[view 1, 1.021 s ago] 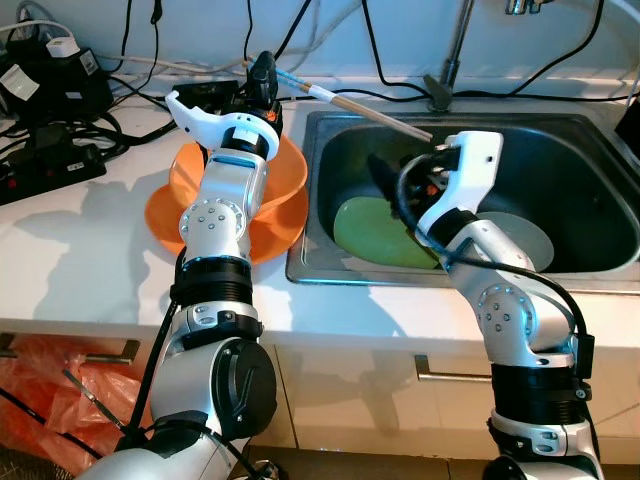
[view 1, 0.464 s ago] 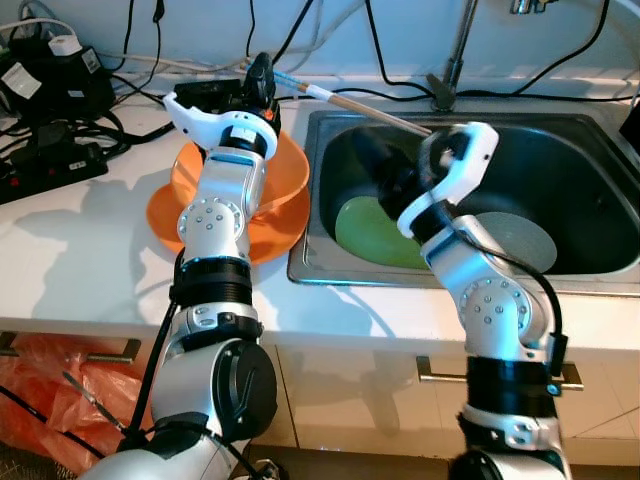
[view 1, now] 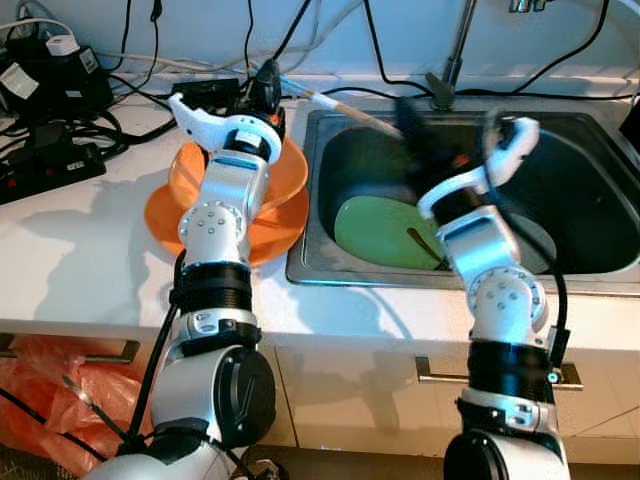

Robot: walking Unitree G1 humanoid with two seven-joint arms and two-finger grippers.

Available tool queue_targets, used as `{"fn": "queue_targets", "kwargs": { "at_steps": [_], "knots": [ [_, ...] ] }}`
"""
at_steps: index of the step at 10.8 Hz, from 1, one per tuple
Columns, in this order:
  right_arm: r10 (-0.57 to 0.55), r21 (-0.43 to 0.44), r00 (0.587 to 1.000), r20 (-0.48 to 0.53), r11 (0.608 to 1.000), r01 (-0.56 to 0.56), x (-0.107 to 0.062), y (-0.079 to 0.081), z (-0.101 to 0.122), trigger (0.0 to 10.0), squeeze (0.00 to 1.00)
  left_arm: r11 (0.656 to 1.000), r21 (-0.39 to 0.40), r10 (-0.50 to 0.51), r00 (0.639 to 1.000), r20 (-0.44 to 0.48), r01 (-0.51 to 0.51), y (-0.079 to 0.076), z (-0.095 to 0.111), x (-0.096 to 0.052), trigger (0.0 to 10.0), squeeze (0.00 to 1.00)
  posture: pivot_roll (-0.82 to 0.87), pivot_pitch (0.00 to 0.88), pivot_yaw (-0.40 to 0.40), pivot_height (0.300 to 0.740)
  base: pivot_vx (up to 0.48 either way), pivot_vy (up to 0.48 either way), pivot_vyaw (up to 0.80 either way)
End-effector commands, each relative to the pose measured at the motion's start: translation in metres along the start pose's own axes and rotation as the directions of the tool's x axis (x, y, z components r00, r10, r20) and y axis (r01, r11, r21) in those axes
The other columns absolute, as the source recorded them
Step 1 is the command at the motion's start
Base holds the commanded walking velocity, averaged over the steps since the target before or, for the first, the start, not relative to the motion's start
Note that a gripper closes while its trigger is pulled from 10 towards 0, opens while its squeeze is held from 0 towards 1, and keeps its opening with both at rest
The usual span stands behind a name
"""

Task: Kitchen organization

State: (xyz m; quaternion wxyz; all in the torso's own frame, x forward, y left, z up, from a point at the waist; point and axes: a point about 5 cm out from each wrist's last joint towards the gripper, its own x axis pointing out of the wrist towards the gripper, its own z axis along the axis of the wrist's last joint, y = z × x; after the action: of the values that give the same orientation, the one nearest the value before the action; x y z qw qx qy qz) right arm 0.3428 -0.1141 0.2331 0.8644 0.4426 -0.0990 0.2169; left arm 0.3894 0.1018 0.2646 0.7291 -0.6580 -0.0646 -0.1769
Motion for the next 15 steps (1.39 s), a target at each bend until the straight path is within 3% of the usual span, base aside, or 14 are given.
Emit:
{"fn": "queue_targets", "kwargs": {
  "at_steps": [1, 2, 3, 4, 5, 6, 7, 9, 12, 15],
  "knots": [
    [0.048, 0.068, 0.999, 0.019, 0.997, -0.049, 0.013, 0.019, -0.006, 10.0, 0.0, 0.991, -0.12, 0.05, 0.995, -0.086, -0.06, 0.016, -0.049, -0.012, 0.0, 0.0, 0.06, 0.067, 0.073, 0.74, 0.0, 0.0, 0.0],
    [0.043, 0.072, 0.999, 0.02, 0.996, -0.044, 0.014, 0.018, -0.006, 8.0, 0.0, 0.99, -0.123, 0.05, 0.994, -0.095, -0.061, 0.016, -0.052, -0.013, 0.0, 0.0, 0.06, 0.067, 0.072, 0.74, 0.0, 0.0, 0.0],
    [0.034, 0.085, 0.999, 0.022, 0.996, -0.036, 0.015, 0.018, -0.007, 0.4, 0.0, 0.99, -0.127, 0.051, 0.993, -0.108, -0.065, 0.017, -0.057, -0.014, 0.0, 0.0, 0.06, 0.066, 0.072, 0.74, 0.0, 0.0, 0.0],
    [0.029, 0.092, 0.999, 0.023, 0.995, -0.031, 0.016, 0.018, -0.007, 0.0, 0.0, 0.99, -0.125, 0.053, 0.992, -0.113, -0.067, 0.017, -0.058, -0.015, 0.0, 0.0, 0.06, 0.066, 0.073, 0.74, 0.0, 0.0, 0.0],
    [0.027, 0.096, 0.999, 0.023, 0.995, -0.029, 0.016, 0.018, -0.008, 0.0, 0.0, 0.99, -0.123, 0.053, 0.992, -0.115, -0.068, 0.017, -0.059, -0.015, 0.0, 0.0, 0.06, 0.065, 0.073, 0.74, 0.0, 0.0, 0.0],
    [0.024, 0.099, 1.0, 0.019, 0.995, -0.026, 0.016, 0.018, -0.01, 4.3, 0.0, 0.991, -0.119, 0.053, 0.992, -0.116, -0.067, 0.016, -0.059, -0.015, 0.0, 0.0, 0.06, 0.066, 0.071, 0.74, 0.0, 0.0, 0.0],
    [0.028, 0.108, 1.0, 0.011, 0.994, -0.029, 0.017, 0.019, -0.012, 10.0, 0.0, 0.991, -0.111, 0.059, 0.992, -0.115, -0.071, 0.017, -0.059, -0.015, 0.0, 0.0, 0.06, 0.067, 0.069, 0.74, 0.0, 0.0, 0.0],
    [0.044, 0.157, 0.999, -0.004, 0.987, -0.043, 0.019, 0.026, -0.017, 10.0, 0.0, 0.992, -0.093, 0.078, 0.991, -0.107, -0.088, 0.021, -0.059, -0.016, 0.0, 0.0, 0.06, 0.068, 0.068, 0.74, 0.0, 0.0, 0.0],
    [0.022, 0.364, 1.0, 0.006, 0.931, -0.023, 0.019, 0.033, -0.026, 10.0, 0.0, 0.992, -0.075, 0.096, 0.992, -0.079, -0.102, 0.024, -0.057, -0.014, 0.0, 0.0, 0.06, 0.07, 0.064, 0.74, 0.0, 0.0, 0.0],
    [-0.017, 0.403, 0.999, -0.028, 0.915, 0.027, 0.011, 0.027, -0.037, 10.0, 0.0, 0.994, -0.075, 0.08, 0.995, -0.051, -0.084, 0.019, -0.051, -0.009, 0.0, 0.0, 0.06, 0.07, 0.062, 0.74, 0.0, 0.0, 0.0]
  ]
}}
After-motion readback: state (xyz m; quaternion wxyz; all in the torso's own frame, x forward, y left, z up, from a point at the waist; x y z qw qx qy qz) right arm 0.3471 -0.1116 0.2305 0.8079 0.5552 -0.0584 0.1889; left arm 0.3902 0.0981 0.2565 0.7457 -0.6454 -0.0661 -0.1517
